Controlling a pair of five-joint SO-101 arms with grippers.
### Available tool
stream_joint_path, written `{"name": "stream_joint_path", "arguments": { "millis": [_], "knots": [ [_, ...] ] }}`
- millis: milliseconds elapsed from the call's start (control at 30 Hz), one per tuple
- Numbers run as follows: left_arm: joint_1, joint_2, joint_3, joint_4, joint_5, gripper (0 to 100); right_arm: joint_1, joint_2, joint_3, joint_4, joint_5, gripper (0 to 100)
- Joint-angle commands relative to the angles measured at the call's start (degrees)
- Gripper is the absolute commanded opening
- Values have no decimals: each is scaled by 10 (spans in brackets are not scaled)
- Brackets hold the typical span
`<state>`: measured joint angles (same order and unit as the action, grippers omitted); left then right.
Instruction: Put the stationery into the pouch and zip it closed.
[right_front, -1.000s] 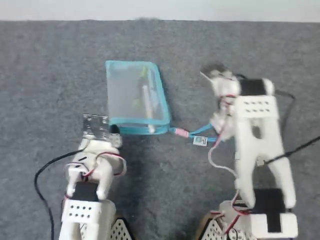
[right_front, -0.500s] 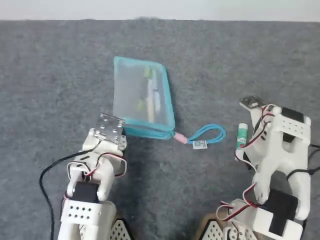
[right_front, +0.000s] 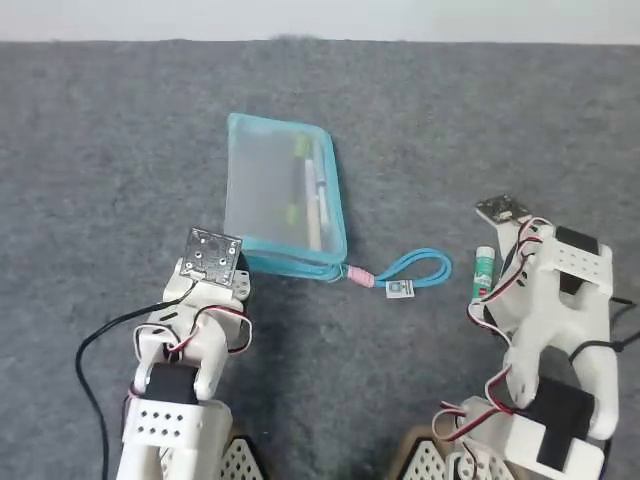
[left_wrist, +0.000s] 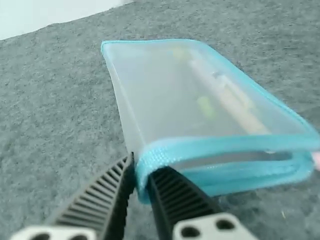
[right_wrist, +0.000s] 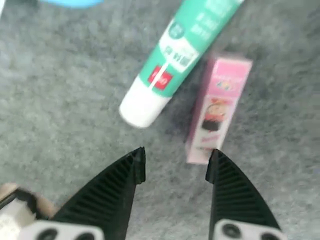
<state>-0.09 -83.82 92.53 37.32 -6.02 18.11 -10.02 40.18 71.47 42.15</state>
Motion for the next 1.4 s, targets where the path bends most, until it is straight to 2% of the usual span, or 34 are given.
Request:
{"name": "stream_joint_path", "arguments": {
  "millis": [0,267,400,633,1033,1300,1367],
  "knots": [
    [2,-9,-8,-8,13,12,18,-30,-3,-33,10,191],
    [2,-9,-8,-8,14,12,25,-29,33,-56,94,191],
    [2,-9,-8,-8,14,12,54,-29,62,-87,111,191],
    [2,-9,0,-11,14,12,90,-29,82,-133,111,190],
    [2,-9,0,-11,14,12,85,-29,114,-211,82,190],
    [2,-9,0,-11,14,12,55,-30,135,-248,19,188],
    [2,-9,0,-11,14,12,55,-30,135,-252,17,157]
  ]
}}
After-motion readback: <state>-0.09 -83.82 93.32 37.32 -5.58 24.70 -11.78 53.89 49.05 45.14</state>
